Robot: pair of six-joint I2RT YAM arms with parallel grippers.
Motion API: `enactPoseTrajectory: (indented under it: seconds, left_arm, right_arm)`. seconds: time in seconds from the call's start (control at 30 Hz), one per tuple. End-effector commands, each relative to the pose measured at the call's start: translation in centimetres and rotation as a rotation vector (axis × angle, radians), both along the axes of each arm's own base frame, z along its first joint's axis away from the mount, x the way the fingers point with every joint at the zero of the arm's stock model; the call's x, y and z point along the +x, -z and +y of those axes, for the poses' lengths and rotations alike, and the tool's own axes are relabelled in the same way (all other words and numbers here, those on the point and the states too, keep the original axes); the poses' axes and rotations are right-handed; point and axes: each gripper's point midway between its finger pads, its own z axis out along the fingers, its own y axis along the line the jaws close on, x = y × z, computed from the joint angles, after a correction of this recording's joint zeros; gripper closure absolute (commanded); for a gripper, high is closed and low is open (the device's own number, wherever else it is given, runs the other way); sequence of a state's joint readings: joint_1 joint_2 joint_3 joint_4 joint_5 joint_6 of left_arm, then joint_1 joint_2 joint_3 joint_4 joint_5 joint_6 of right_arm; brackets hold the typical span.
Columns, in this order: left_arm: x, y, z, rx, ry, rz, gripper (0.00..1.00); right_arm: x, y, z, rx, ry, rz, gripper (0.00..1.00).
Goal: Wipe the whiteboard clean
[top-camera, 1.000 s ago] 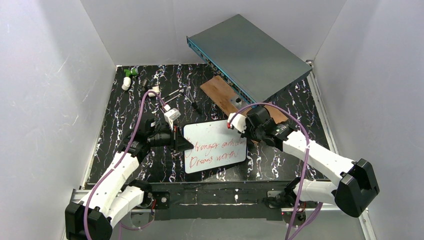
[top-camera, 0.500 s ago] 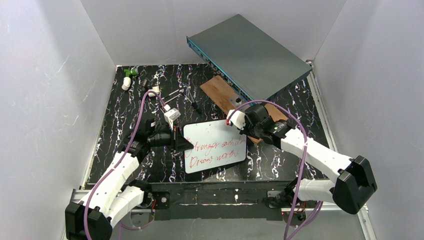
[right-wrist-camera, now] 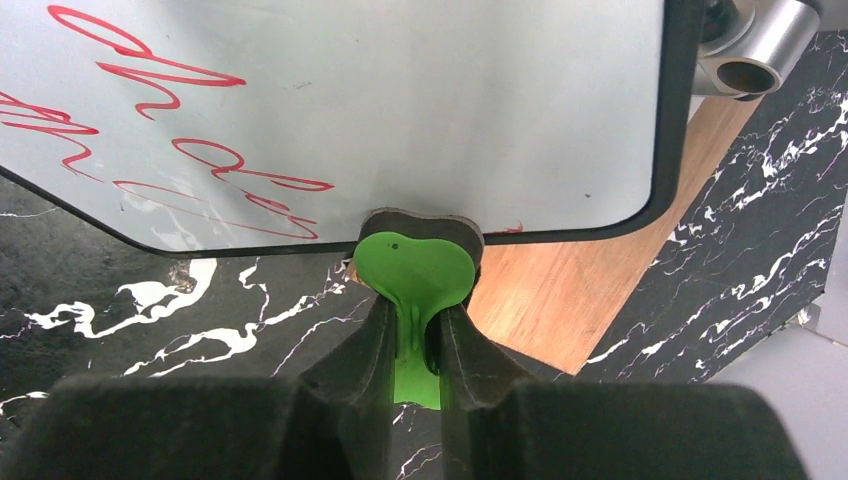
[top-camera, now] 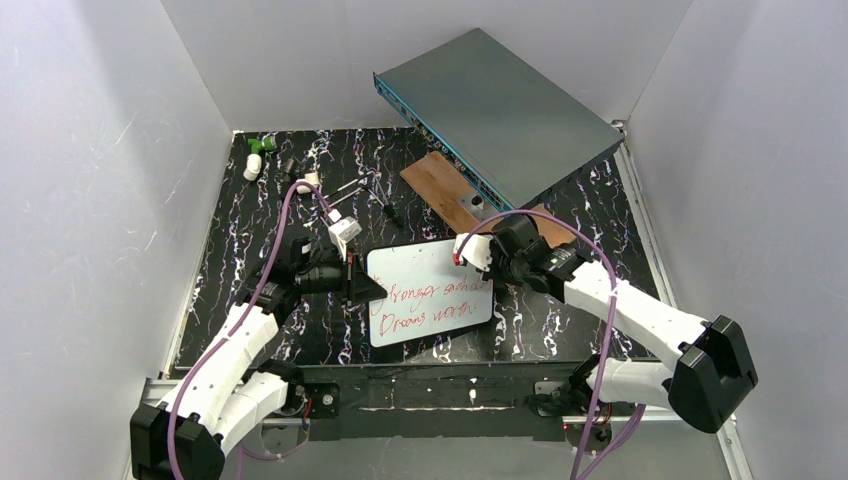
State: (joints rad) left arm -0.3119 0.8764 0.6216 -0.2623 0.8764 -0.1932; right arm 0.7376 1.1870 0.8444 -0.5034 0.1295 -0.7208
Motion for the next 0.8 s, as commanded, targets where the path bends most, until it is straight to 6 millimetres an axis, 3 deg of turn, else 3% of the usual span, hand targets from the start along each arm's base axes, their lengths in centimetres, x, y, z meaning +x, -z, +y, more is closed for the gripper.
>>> enactPoseTrajectory:
  seconds: [0.0, 0.13, 0.33, 0.53, 0.77]
  left_arm:
    - [-0.9, 0.0, -0.1, 0.011, 0.053, -0.018, 1.00]
    - [-0.9, 0.0, -0.1, 0.012, 0.053, -0.018, 1.00]
    - [-1.0, -0.1, -0.2, 0.011, 0.056, -0.020, 1.00]
    - [-0.9, 0.0, -0.1, 0.012, 0.054, -0.017, 1.00]
    - [-0.9, 0.1, -0.1, 0.013, 0.054, -0.014, 1.00]
  right_arm:
    - [1.0, -0.7, 0.6, -0.029, 0.034, -0.025, 0.99]
    - [4.3, -3.6, 0.5, -0.001, 0.150, -0.183, 0.99]
    - [5.5, -4.7, -0.3, 0.020, 0.229, -0.269, 0.99]
    - [4.8, -4.8, 0.0, 0.052, 0.207, -0.239, 0.99]
    - [1.4, -1.1, 0.6, -0.028, 0.037, -0.087, 0.99]
